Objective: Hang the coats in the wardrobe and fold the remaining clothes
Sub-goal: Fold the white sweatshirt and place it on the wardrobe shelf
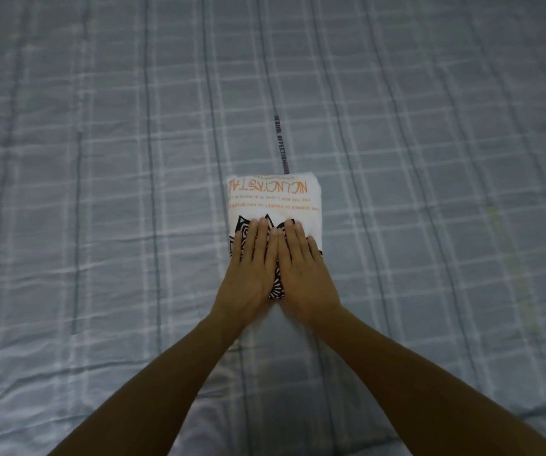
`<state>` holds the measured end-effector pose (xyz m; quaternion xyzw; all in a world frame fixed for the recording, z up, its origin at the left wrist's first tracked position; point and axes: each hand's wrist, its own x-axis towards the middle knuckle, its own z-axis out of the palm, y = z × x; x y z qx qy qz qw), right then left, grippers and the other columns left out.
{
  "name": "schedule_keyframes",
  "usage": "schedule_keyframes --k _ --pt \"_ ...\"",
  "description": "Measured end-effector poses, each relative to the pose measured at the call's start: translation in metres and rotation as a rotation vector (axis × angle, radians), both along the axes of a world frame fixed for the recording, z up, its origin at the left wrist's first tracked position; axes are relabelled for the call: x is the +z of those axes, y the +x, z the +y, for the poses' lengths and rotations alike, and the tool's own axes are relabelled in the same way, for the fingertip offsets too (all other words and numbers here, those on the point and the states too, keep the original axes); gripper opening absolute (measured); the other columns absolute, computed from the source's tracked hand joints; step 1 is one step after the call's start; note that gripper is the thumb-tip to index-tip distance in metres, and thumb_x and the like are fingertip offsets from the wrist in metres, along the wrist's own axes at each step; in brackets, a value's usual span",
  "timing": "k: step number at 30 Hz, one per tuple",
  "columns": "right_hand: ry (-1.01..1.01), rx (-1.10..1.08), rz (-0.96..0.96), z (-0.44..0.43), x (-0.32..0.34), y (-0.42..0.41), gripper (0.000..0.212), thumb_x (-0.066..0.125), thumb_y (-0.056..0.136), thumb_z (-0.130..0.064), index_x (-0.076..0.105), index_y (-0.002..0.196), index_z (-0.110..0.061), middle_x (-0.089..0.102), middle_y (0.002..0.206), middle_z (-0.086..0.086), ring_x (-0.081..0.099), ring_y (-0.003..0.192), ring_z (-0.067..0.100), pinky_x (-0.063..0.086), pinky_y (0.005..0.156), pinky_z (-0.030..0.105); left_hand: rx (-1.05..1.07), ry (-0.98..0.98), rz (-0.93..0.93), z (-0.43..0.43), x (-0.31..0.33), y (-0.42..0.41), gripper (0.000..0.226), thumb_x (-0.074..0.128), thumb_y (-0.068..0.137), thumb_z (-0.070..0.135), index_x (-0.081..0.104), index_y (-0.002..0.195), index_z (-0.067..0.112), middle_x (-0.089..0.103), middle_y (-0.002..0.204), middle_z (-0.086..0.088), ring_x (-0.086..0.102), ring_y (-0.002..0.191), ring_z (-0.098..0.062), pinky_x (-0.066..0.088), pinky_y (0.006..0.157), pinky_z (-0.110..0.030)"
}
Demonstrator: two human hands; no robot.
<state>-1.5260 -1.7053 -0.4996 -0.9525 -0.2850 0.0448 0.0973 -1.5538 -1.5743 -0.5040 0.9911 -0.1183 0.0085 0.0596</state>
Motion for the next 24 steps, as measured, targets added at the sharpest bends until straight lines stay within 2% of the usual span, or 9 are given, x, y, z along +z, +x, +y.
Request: schedule_keyframes --k 3,6,9,12,15,19,22,24 --pt "0.014 0.010 -0.013 -0.001 -0.002 0.001 0.087 0.074 0.076 -0.012 0.020 0.143 0.003 0.033 0.146 0.027 0.030 0.136 0.040 0.037 0.105 0.052 -0.005 0.026 -0.024 -0.002 -0.002 0.000 0.081 0.069 0.085 0.021 0.020 0.142 -0.009 0.024 0.147 -0.033 0.021 0.138 -0.045 0.022 0.111 -0.056" --pt "0.006 0.014 -0.022 -0.001 0.004 0.002 0.084 0.080 0.067 -0.007 0.036 0.137 0.006 0.042 0.140 0.028 0.041 0.130 0.040 0.043 0.100 0.051 0.002 0.022 -0.047 -0.003 0.006 0.001 0.078 0.076 0.071 0.007 0.035 0.136 -0.010 0.040 0.140 -0.030 0.037 0.131 -0.041 0.026 0.108 -0.052" --pt "0.026 -0.007 -0.023 0.004 0.022 0.003 0.074 0.082 0.066 -0.005 0.048 0.131 0.005 0.052 0.133 0.025 0.051 0.123 0.038 0.049 0.095 0.049 0.003 -0.053 -0.052 0.000 0.026 0.002 0.075 0.079 0.064 0.000 0.047 0.130 -0.009 0.050 0.132 -0.027 0.048 0.125 -0.038 0.036 0.105 -0.049" --pt "0.068 -0.003 -0.056 0.009 0.053 0.009 0.066 0.078 0.070 -0.003 0.050 0.130 0.004 0.055 0.130 0.023 0.053 0.121 0.037 0.049 0.095 0.046 0.015 -0.141 -0.075 0.007 0.054 0.008 0.069 0.075 0.067 -0.003 0.048 0.130 -0.007 0.053 0.129 -0.025 0.052 0.121 -0.036 0.040 0.104 -0.048" --pt "0.097 0.027 -0.093 0.017 0.092 0.018 0.068 0.075 0.069 -0.002 0.049 0.132 0.002 0.054 0.132 0.020 0.052 0.122 0.035 0.048 0.097 0.043 0.042 -0.172 -0.112 0.016 0.090 0.013 0.070 0.070 0.067 -0.008 0.043 0.132 -0.006 0.053 0.130 -0.024 0.051 0.122 -0.035 0.041 0.103 -0.047" --pt "0.161 0.116 -0.132 0.037 0.149 0.028 0.070 0.075 0.071 -0.003 0.046 0.135 -0.001 0.051 0.135 0.018 0.051 0.123 0.031 0.049 0.096 0.042 0.127 -0.158 -0.215 0.031 0.149 0.012 0.069 0.068 0.066 -0.010 0.043 0.130 -0.007 0.055 0.127 -0.025 0.054 0.119 -0.036 0.043 0.101 -0.048" --pt "0.218 0.184 -0.188 0.058 0.186 0.030 0.068 0.074 0.072 -0.003 0.046 0.134 -0.001 0.052 0.134 0.018 0.052 0.122 0.031 0.050 0.094 0.042 0.173 -0.097 -0.318 0.048 0.193 0.002 0.061 0.059 0.074 -0.009 0.042 0.132 -0.007 0.053 0.128 -0.024 0.051 0.122 -0.035 0.040 0.104 -0.046" --pt "0.270 0.255 -0.216 0.076 0.221 0.026 0.066 0.073 0.073 -0.002 0.046 0.134 0.000 0.052 0.133 0.018 0.052 0.123 0.031 0.049 0.095 0.042 0.229 -0.056 -0.366 0.062 0.232 -0.012 0.063 0.062 0.073 -0.009 0.040 0.133 -0.006 0.054 0.128 -0.023 0.051 0.122 -0.034 0.039 0.105 -0.046"
